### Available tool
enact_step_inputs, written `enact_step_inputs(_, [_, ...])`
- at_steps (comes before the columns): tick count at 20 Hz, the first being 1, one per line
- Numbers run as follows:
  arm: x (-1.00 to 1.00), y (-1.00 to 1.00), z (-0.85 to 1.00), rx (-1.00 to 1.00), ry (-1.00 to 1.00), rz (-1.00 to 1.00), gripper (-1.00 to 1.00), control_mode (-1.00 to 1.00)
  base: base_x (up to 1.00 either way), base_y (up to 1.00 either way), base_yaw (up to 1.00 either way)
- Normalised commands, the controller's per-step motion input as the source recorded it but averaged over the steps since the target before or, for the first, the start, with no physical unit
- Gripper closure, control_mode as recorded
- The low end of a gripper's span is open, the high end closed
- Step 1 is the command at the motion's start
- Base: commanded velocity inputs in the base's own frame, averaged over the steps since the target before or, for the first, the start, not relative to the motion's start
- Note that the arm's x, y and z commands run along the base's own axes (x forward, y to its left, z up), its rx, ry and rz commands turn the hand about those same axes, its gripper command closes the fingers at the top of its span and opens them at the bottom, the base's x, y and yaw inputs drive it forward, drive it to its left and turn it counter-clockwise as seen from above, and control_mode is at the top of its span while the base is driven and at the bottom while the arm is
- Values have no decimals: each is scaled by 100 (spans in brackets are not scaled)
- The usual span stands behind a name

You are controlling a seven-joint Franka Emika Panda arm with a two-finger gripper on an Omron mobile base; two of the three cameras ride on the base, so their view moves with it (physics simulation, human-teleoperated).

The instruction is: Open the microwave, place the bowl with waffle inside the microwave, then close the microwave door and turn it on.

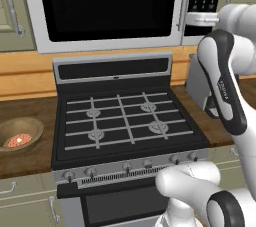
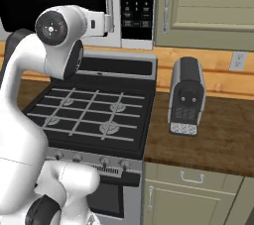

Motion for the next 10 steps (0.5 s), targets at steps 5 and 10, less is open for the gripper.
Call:
enact_step_inputs(5, [43, 0, -11, 0, -2, 3, -100, -100, 0, 0, 0])
enact_step_inputs(10, [39, -1, 0, 0, 0, 1, -100, -100, 0, 0, 0])
